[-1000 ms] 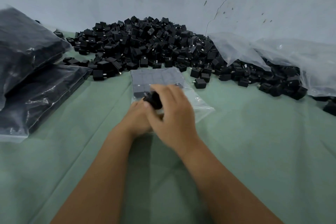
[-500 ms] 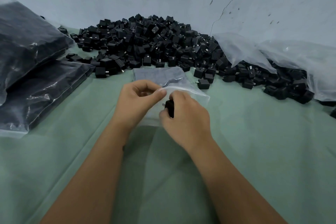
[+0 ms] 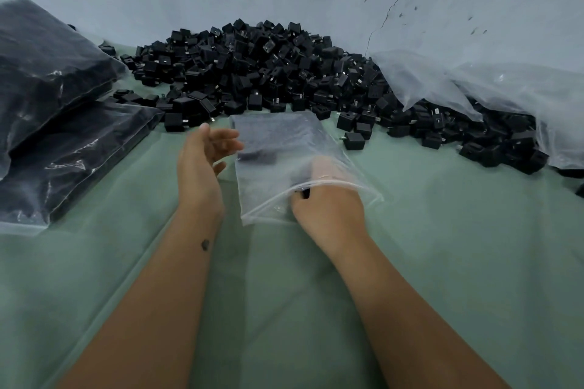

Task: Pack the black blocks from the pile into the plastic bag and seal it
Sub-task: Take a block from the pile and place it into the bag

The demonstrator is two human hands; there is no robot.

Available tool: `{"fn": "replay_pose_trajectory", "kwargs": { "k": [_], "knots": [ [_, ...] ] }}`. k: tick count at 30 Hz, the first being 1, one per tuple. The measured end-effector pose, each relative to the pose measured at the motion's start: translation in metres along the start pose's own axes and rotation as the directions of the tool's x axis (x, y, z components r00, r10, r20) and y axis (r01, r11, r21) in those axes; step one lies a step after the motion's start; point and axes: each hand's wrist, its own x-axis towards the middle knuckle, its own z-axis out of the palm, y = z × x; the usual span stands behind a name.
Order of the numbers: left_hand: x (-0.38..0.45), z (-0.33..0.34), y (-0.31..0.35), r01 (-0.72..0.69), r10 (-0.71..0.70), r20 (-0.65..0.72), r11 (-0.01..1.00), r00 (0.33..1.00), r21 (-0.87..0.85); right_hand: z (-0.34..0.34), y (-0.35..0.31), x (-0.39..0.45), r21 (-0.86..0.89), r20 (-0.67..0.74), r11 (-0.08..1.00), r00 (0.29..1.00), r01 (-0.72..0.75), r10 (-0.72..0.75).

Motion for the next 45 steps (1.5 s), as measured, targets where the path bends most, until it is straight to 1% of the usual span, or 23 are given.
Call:
{"fn": "replay_pose_trajectory", "kwargs": {
  "k": [2,7,9,11,15,16,17,19,20,21,23,25,26,28,30,32,34,38,40,42,43,45],
  "knots": [
    [0.002,0.000,-0.002,0.024,-0.024,-0.016,1.000,1.000,0.000,0.002,0.005,0.002,0.050,-0.026,0.999,1.000,-0.008,0.009],
    [0.005,0.001,-0.005,0.040,-0.040,-0.010,0.998,0.999,0.051,0.002,0.008,0.003,0.206,-0.024,0.978,1.000,-0.006,0.011],
    [0.005,0.001,-0.006,0.045,-0.044,-0.017,0.997,0.999,0.057,0.001,0.008,0.003,0.222,-0.035,0.975,0.999,-0.009,0.017],
    [0.005,0.001,-0.006,0.039,-0.037,-0.025,0.997,0.999,0.069,0.001,0.009,0.003,0.155,-0.063,0.988,0.998,-0.016,0.026],
    [0.004,0.003,-0.007,0.035,-0.031,-0.045,0.995,0.998,0.092,0.000,0.004,0.002,-0.090,-0.130,0.995,0.991,-0.042,0.030],
    [0.004,0.003,-0.007,0.037,-0.033,-0.050,0.995,0.998,0.095,0.000,0.003,0.002,-0.130,-0.137,0.991,0.990,-0.034,0.016],
    [0.005,0.004,-0.006,0.038,-0.033,-0.054,0.995,0.998,0.097,0.000,0.003,0.002,-0.155,-0.113,0.988,0.994,-0.020,0.002],
    [0.005,0.004,-0.005,0.039,-0.034,-0.064,0.996,0.997,0.081,-0.001,0.004,0.001,-0.136,0.018,0.991,1.000,0.014,-0.011],
    [0.005,0.004,-0.005,0.043,-0.038,-0.076,0.997,0.996,0.062,-0.002,0.003,0.000,-0.096,0.093,0.995,0.996,0.017,-0.008],
    [0.005,0.003,-0.004,0.049,-0.045,-0.095,0.998,0.995,0.040,-0.003,0.003,0.000,-0.035,0.127,0.999,0.992,0.024,-0.019],
    [0.005,0.002,-0.003,0.060,-0.059,-0.137,0.998,0.989,0.003,-0.003,0.003,-0.002,0.018,0.067,0.998,0.996,0.052,-0.053],
    [0.006,0.002,-0.002,0.068,-0.070,-0.155,0.998,0.985,-0.018,-0.001,0.003,-0.001,0.002,0.022,0.998,0.998,0.066,-0.066],
    [0.006,0.002,-0.002,0.071,-0.072,-0.153,0.997,0.986,-0.014,0.000,0.002,-0.002,-0.016,0.028,0.997,0.997,0.072,-0.072],
    [0.006,0.004,-0.003,0.069,-0.066,-0.140,0.997,0.988,0.019,0.003,0.003,0.000,-0.011,0.073,0.997,0.995,0.072,-0.071],
    [0.005,0.006,-0.005,0.063,-0.056,-0.131,0.997,0.990,0.049,0.003,0.000,0.005,-0.047,0.120,0.996,0.990,0.076,-0.070],
    [0.004,0.007,-0.005,0.059,-0.050,-0.121,0.996,0.991,0.069,0.004,-0.001,0.014,-0.117,0.116,0.986,0.988,0.115,-0.102],
    [0.004,0.008,-0.004,0.059,-0.050,-0.117,0.995,0.992,0.076,0.005,-0.003,0.022,-0.149,0.095,0.979,0.988,0.138,-0.125],
    [0.002,0.011,-0.002,0.056,-0.047,-0.104,0.994,0.994,0.090,0.006,-0.003,0.036,-0.151,0.107,0.977,0.985,0.149,-0.134],
    [0.002,0.012,-0.003,0.037,-0.030,-0.076,0.995,0.997,0.092,0.009,-0.001,0.040,-0.119,0.116,0.984,0.986,0.133,-0.119],
    [0.002,0.012,-0.004,0.001,0.001,-0.015,0.994,1.000,0.113,0.013,-0.001,0.042,-0.094,0.127,0.988,0.986,0.119,-0.106],
    [0.002,0.012,-0.005,-0.029,0.024,0.036,0.990,0.999,0.139,0.013,-0.002,0.042,-0.126,0.133,0.984,0.985,0.126,-0.109],
    [0.000,0.012,-0.008,-0.094,0.061,0.177,0.979,0.982,0.184,0.013,-0.004,0.038,-0.248,0.133,0.951,0.979,0.184,-0.155]
  ]
}}
